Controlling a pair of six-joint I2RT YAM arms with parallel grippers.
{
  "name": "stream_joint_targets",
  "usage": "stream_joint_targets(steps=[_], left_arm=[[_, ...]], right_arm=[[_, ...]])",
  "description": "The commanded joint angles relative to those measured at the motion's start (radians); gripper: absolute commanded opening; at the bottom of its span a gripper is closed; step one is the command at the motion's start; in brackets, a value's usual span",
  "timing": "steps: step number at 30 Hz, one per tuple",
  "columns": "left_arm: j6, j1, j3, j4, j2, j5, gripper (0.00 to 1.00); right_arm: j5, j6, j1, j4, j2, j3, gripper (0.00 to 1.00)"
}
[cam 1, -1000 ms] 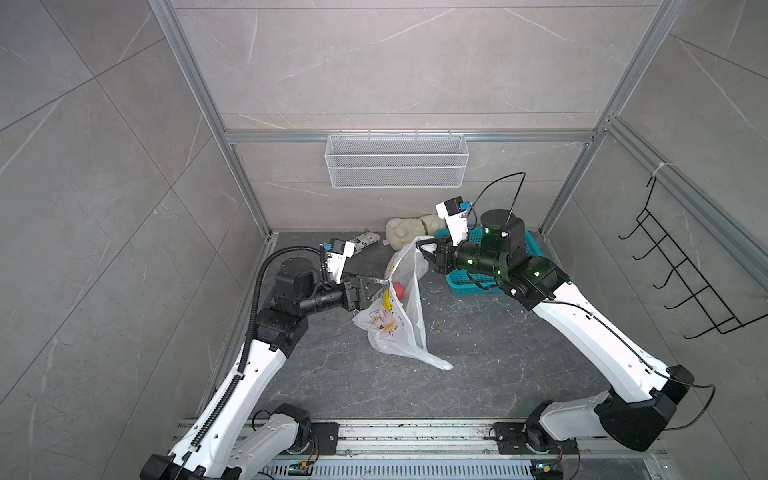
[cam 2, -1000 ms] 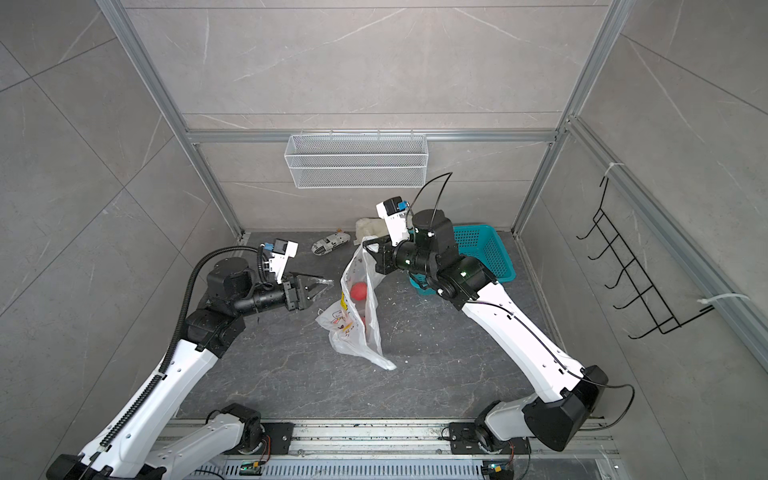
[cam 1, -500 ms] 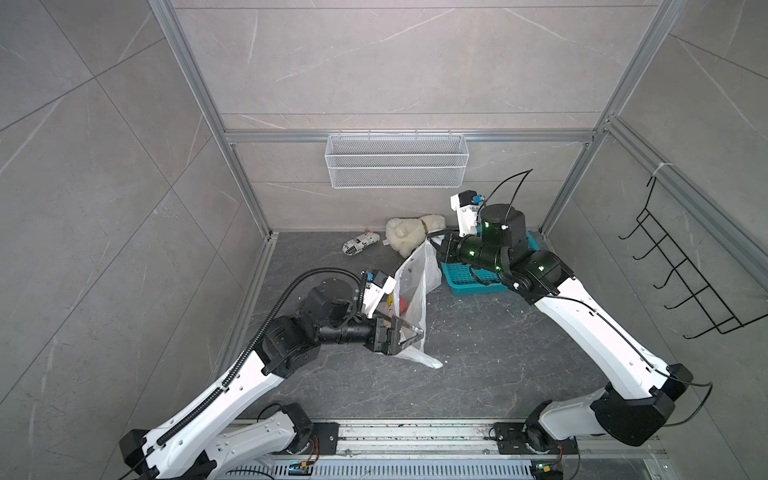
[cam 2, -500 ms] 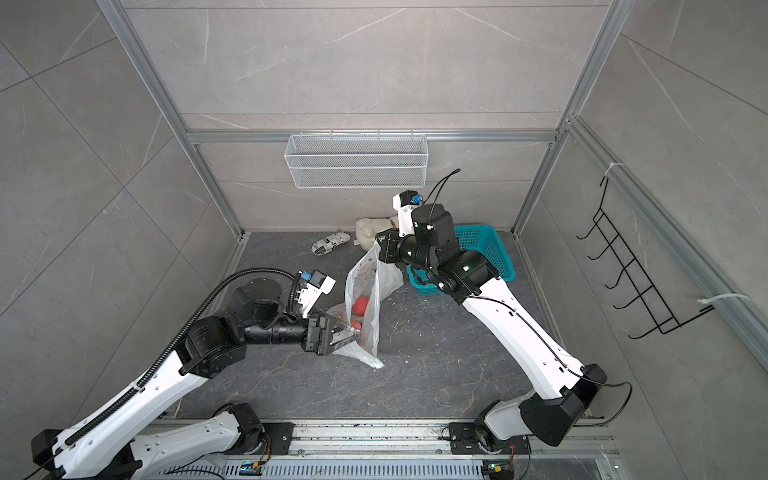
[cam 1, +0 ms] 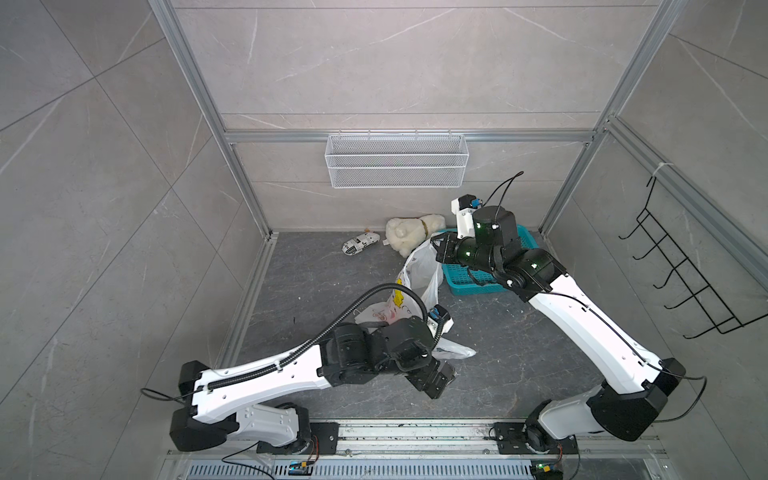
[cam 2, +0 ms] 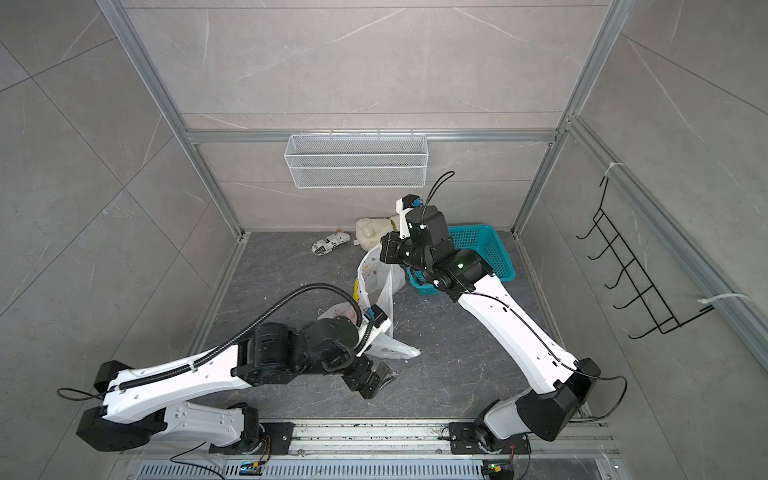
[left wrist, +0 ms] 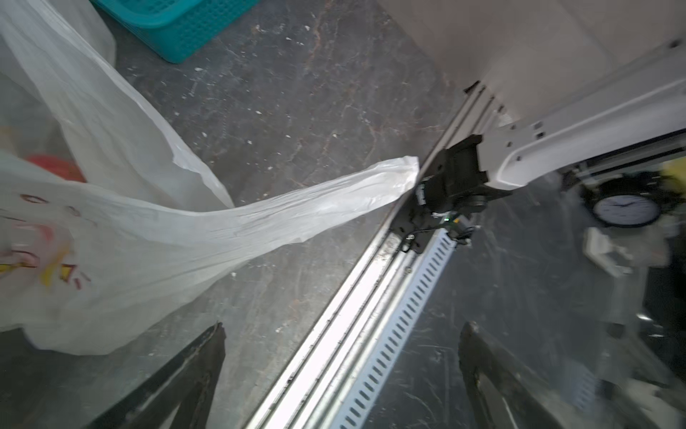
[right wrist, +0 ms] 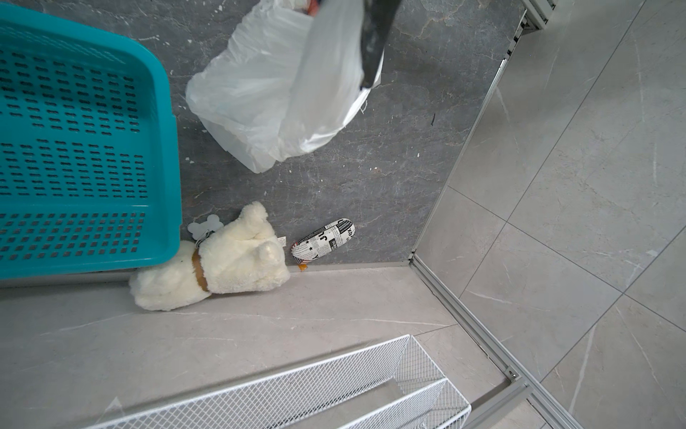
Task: Place the peach into a plastic bag & tie a knot
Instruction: Cross the plastic bag at the center of the board.
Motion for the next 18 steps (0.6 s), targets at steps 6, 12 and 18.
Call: stream_joint_targets(steps=[6, 12, 18], left_arm=[[0.237, -0.142, 0.199, -0.059, 0.252, -0.479, 1.0], [0.338, -0.134, 0.129, 0.101, 0.309, -0.53, 0.98], [0.299, -0.086, 0.03, 0.205, 0.304, -0.484, 0.25]], right_arm=[[0.014, 0.009, -0.003, -0.02, 0.012, 0.029, 0.0], [0.009, 0.02, -0.003, -0.019, 0.017, 0.037, 0.0], [0.014, 0.023, -0.003, -0.03, 0.015, 0.045, 0.0]])
